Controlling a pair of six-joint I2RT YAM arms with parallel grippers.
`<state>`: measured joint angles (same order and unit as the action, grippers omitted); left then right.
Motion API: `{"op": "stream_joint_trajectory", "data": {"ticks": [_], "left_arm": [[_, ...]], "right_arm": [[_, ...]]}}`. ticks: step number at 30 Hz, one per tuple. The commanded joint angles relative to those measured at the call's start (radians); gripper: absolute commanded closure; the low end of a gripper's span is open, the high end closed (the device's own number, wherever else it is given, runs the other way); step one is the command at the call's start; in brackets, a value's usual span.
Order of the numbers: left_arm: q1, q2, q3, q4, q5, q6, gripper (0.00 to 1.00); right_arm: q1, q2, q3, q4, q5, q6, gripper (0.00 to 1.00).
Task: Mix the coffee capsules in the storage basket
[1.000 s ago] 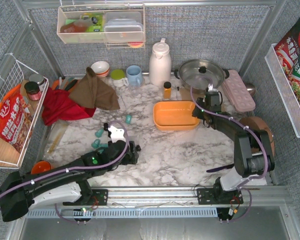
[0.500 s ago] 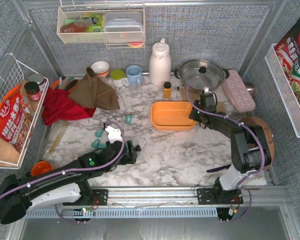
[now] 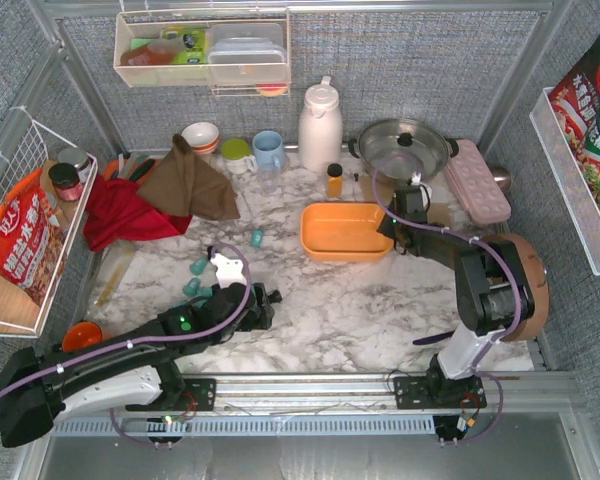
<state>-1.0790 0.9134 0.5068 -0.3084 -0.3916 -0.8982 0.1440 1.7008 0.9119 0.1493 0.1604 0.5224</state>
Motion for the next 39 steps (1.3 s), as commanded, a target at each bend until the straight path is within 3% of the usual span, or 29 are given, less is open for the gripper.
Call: {"op": "stream_joint_trajectory", "data": {"ticks": [1, 8, 11, 14, 16, 22, 27, 39], "left_arm": [[-0.001, -0.006, -0.005, 0.007, 0.005, -0.008, 0.18], [-0.003, -0.011, -0.012, -0.003, 0.006, -0.011, 0.18], [-0.003, -0.008, -0.017, 0.002, 0.009, -0.007, 0.18], [-0.003, 0.007, -0.019, 0.014, 0.017, 0.01, 0.18], [-0.002, 0.025, -0.017, 0.026, 0.021, 0.027, 0.18], [-0.008, 0.082, -0.024, 0.086, 0.055, 0.07, 0.27], [-0.014, 0.149, -0.014, 0.115, 0.045, 0.098, 0.29], [-0.015, 0.216, -0.021, 0.162, -0.007, 0.209, 0.31]], "right_arm": [[0.003, 0.029, 0.027, 0.084, 0.015, 0.03, 0.65], [0.003, 0.052, 0.06, 0.085, -0.014, 0.039, 0.66], [0.003, 0.022, 0.067, 0.045, -0.022, 0.019, 0.54], [0.003, -0.036, 0.074, -0.046, -0.009, -0.012, 0.33], [0.004, -0.084, 0.06, -0.091, 0.007, -0.039, 0.29], [0.003, -0.26, 0.007, -0.217, 0.035, -0.172, 0.29], [0.003, -0.413, -0.047, -0.292, 0.011, -0.247, 0.29], [0.009, -0.729, -0.128, -0.376, -0.155, -0.256, 0.32]]}}
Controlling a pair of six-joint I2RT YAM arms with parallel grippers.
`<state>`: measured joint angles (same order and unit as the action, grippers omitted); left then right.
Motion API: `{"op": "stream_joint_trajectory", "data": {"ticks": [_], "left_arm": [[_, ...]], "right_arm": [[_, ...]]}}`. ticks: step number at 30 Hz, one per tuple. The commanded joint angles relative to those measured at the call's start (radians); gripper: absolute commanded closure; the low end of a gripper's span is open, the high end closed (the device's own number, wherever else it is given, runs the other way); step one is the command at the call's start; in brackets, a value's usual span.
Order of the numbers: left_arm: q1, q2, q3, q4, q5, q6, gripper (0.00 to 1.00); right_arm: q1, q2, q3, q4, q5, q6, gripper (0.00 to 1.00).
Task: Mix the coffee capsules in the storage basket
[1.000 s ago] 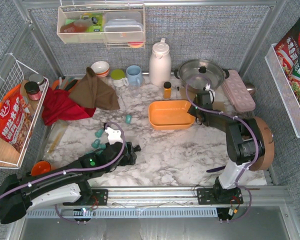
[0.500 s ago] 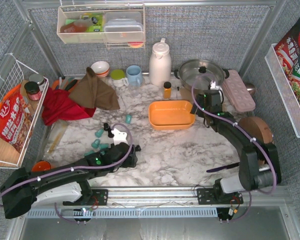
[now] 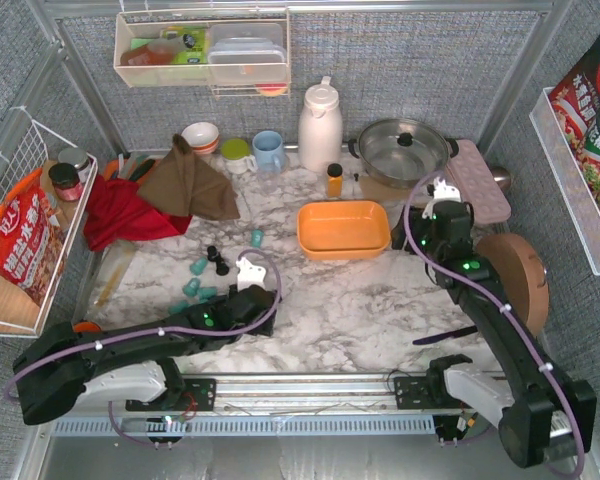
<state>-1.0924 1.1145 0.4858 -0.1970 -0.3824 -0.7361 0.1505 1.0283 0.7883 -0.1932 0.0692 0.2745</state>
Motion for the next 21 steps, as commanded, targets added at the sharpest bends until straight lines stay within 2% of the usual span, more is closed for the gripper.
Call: {"op": "stream_joint_trajectory", "data": {"ticks": [1, 10, 21], "left_arm": [[-0.001, 0.024, 0.002, 0.05, -0.017, 0.048, 0.31], [-0.001, 0.102, 0.002, 0.071, -0.01, 0.057, 0.36], [-0.001, 0.184, 0.031, 0.082, -0.059, 0.11, 0.4]], "right_arm": [[0.003, -0.072, -0.002, -0.045, -0.072, -0.006, 0.32], [0.016, -0.178, 0.021, -0.123, -0.126, 0.002, 0.35], [0.031, -0.191, 0.028, -0.137, -0.188, 0.015, 0.37]]}}
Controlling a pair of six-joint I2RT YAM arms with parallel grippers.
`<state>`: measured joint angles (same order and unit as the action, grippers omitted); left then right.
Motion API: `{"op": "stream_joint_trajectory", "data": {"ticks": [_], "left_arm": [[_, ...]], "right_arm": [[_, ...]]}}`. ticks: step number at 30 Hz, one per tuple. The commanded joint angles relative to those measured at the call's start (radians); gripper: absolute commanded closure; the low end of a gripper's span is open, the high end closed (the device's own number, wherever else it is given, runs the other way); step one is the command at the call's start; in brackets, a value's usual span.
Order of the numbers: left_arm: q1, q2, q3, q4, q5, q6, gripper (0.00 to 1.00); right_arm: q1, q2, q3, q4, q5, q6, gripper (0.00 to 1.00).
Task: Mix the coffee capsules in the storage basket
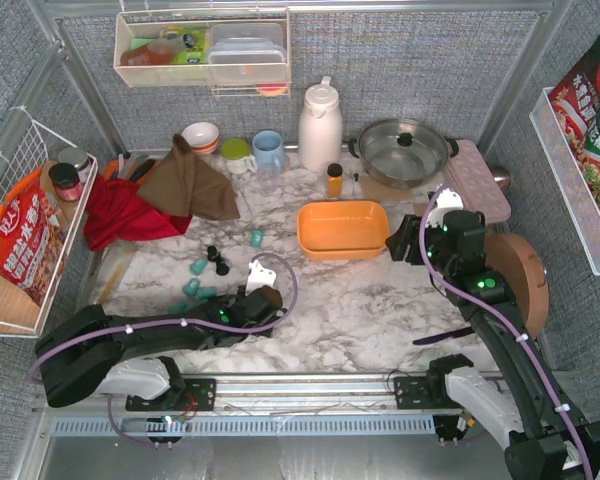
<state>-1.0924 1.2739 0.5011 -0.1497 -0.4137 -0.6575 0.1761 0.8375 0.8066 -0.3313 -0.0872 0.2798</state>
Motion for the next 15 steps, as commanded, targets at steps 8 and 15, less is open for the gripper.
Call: {"op": "stream_joint_trajectory", "data": {"ticks": [8, 15], "left_arm": [[-0.001, 0.049, 0.018, 0.056, -0.001, 0.05, 0.56], [-0.001, 0.033, 0.013, 0.075, 0.041, 0.088, 0.66]], "right_arm": [[0.011, -0.002, 0.012, -0.01, -0.038, 0.01, 0.37], [0.017, 0.016, 0.031, -0.026, -0.057, 0.017, 0.36]]}}
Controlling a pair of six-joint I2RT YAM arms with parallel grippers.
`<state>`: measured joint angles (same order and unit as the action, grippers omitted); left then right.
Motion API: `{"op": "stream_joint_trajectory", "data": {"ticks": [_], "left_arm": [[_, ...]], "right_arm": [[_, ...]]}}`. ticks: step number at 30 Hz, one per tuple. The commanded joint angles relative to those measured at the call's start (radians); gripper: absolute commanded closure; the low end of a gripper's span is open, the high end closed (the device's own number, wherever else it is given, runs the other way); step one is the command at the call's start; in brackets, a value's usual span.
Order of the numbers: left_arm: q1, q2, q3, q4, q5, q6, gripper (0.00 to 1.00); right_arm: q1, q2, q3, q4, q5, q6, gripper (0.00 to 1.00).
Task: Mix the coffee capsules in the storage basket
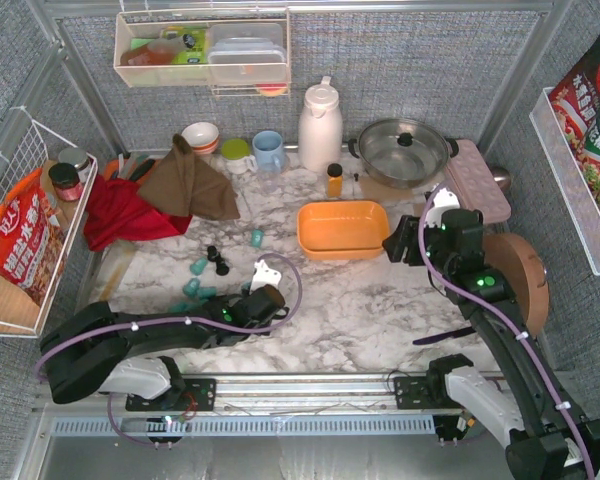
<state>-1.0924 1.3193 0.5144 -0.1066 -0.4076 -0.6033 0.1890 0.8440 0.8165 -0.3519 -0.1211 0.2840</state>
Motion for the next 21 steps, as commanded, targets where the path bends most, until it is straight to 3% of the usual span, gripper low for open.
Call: {"op": "stream_joint_trajectory", "data": {"ticks": [1, 8, 13, 17, 21], "left_arm": [[-0.001, -0.018, -0.002, 0.039, 0.046, 0.043, 0.68], [-0.001, -0.132, -0.027, 0.201, 0.226, 0.172, 0.71], [-0.002, -0.207, -0.028, 0.349, 0.251, 0.348, 0.72], [-0.001, -0.202, -0.049, 0.603, 0.226, 0.538, 0.74], [0.001, -0.089, -0.067, 0.915, 0.295, 0.694, 0.77]], "right_arm": [[0.006, 0.013, 0.024, -0.011, -0.028, 0.016, 0.36], [0.028, 0.009, 0.073, -0.084, -0.055, 0.013, 0.34], [0.056, 0.01, 0.114, -0.137, -0.081, 0.01, 0.33], [0.093, 0.007, 0.117, -0.113, -0.105, 0.04, 0.33], [0.127, 0.005, 0.092, -0.04, -0.158, 0.085, 0.3]]}}
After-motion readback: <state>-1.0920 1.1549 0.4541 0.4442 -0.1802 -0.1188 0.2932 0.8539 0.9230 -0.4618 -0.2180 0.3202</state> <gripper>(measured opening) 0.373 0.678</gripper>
